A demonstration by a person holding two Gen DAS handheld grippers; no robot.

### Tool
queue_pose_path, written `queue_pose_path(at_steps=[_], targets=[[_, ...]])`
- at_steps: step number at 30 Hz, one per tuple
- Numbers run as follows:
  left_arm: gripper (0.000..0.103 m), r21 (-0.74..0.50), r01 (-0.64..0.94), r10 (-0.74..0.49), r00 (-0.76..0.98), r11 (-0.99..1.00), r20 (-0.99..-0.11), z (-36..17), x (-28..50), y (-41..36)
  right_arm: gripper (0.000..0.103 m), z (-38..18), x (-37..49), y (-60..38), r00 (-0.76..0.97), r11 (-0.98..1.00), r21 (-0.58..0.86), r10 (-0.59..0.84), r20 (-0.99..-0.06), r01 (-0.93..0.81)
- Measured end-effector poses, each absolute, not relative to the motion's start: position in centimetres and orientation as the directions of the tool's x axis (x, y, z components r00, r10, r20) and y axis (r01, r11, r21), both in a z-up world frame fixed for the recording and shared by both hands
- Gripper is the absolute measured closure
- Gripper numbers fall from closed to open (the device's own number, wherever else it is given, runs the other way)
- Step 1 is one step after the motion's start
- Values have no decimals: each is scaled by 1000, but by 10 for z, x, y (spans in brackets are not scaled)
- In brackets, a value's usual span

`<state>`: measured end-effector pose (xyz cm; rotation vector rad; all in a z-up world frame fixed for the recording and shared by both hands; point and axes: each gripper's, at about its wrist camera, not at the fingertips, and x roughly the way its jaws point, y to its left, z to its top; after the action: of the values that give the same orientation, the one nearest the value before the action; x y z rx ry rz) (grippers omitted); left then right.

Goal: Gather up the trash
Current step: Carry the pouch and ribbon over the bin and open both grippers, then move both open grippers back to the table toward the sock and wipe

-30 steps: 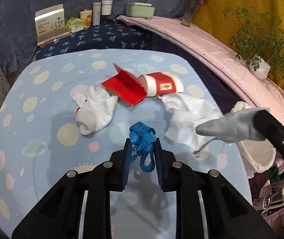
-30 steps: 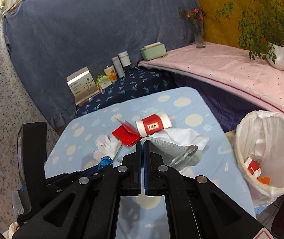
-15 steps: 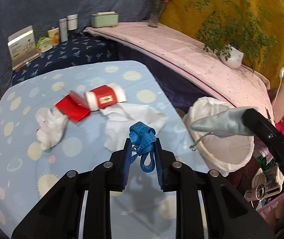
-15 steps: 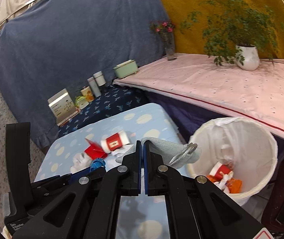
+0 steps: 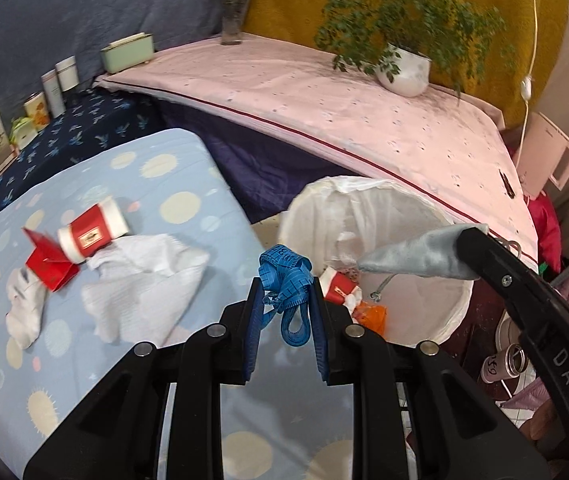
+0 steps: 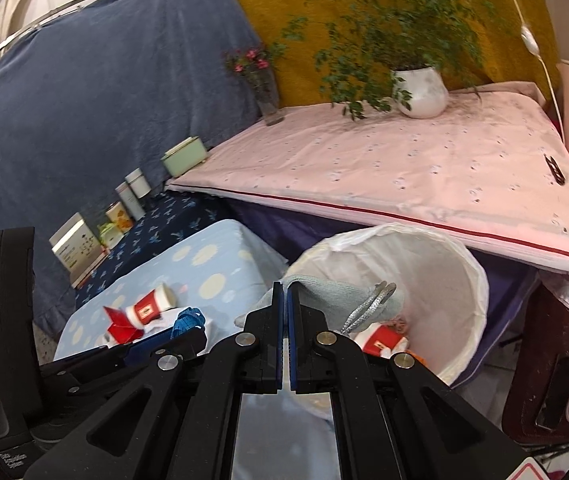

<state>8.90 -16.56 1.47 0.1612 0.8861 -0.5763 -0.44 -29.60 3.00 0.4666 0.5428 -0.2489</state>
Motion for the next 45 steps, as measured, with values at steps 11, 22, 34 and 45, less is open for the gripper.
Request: queue_pose_path(at_steps=[11,22,34,45], targets=[[81,-95,607,-423,426,789,-800,-8,94,-217,101,7,-4,-336,806,827,381,-137,-576,413],[39,-98,574,-421,463,813,-780,-10,105,-227,101,5,4,-355,797,815,377,-162,-582,441],[38,-98,501,-378,494,860,-783,-11,114,-193,100,4,18,-342,792,835,353,-150,-592,422],[26,-90,417,-325,536,905,-779,-14,122,-155,58,14,31,-324,798,844,332,-171,-578,421]])
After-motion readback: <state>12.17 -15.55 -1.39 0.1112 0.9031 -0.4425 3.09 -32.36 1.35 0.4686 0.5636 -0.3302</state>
